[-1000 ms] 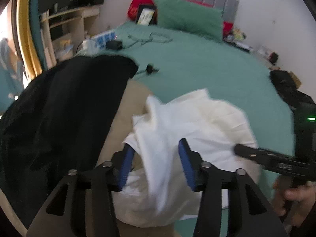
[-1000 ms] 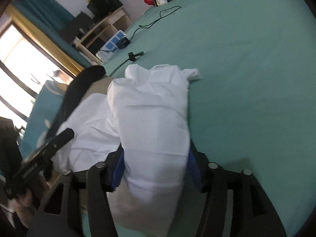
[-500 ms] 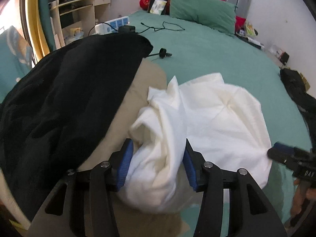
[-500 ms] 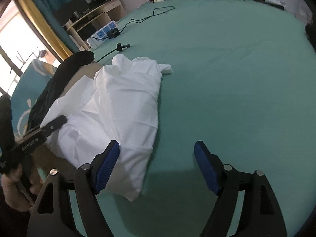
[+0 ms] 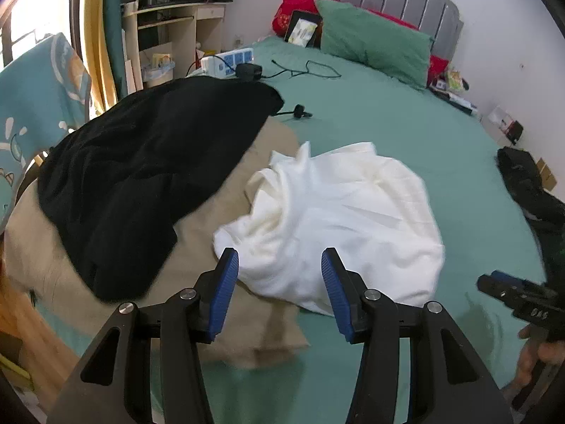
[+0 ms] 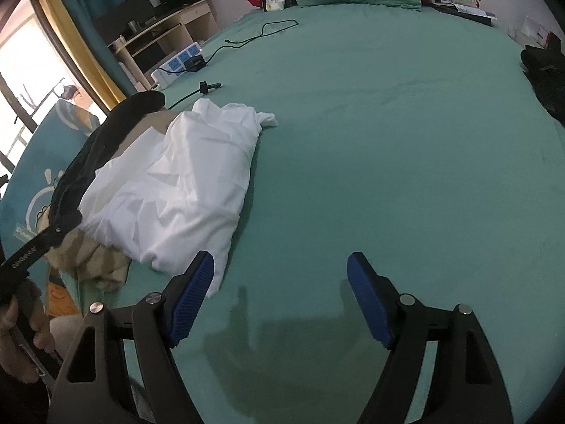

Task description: Fold large clothes

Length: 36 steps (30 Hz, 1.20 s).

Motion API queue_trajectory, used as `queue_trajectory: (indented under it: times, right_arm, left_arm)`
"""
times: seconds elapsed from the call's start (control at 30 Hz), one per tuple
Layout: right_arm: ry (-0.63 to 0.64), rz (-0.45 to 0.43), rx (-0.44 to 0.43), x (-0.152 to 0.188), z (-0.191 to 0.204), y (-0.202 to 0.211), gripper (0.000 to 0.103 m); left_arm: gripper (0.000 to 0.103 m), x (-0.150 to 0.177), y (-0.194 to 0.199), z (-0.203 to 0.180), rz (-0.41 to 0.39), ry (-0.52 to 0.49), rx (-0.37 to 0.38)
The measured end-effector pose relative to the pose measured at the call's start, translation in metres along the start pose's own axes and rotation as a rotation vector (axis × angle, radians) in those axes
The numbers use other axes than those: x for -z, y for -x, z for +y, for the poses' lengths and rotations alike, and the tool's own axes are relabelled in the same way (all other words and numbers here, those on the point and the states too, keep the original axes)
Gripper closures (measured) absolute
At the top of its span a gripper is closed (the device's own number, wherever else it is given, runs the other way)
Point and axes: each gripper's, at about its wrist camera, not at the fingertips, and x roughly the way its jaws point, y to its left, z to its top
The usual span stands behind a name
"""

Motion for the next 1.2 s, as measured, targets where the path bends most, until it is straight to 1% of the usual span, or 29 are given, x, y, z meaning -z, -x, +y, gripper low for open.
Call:
queue_trajectory:
  times: [0.1,0.33,0.5,0.63,0.73,0.9,0.97,1.07,1.2]
  right_arm:
    - [-0.001,-0.002,0.001,0.012,-0.004,0.011,0.025]
    - [-0.002,-0.006,0.008,0.035,-0.017,0.036,0.025]
    - [-0.018,-0.027,0.022,0.050,-0.032,0.058,0.025]
    - [-0.038,-0.042,0.039,0.061,-0.047,0.074,0.025]
    - [-0.067,-0.068,0.045,0.065,-0.059,0.086,0.025]
    - [-0.114,-0.134,0.075,0.067,-0.076,0.110,0.025]
    - [-0.114,-0.161,0.084,0.067,-0.081,0.119,0.025]
    - [-0.105,-0.187,0.110,0.067,-0.086,0.131,0.025]
    - [-0.118,-0.221,0.137,0.067,-0.094,0.148,0.025]
  left_arm:
    - [0.051,0.005,0.015,-0.010,-0.012,0.006,0.015]
    - [0.051,0.023,0.040,-0.035,-0.010,0.017,0.058]
    - [0.051,0.037,0.055,-0.060,-0.007,-0.037,0.044]
    - [0.051,0.048,0.069,-0.078,-0.014,-0.083,0.057]
    - [0.051,0.054,0.080,-0.094,-0.024,-0.103,0.062]
    - [0.051,0.053,0.098,-0.117,-0.047,-0.131,0.090]
    - [0.051,0.051,0.105,-0.124,-0.059,-0.143,0.102]
    - [0.051,0.043,0.118,-0.139,-0.071,-0.192,0.139]
    - [0.051,0.036,0.136,-0.154,-0.113,-0.235,0.136]
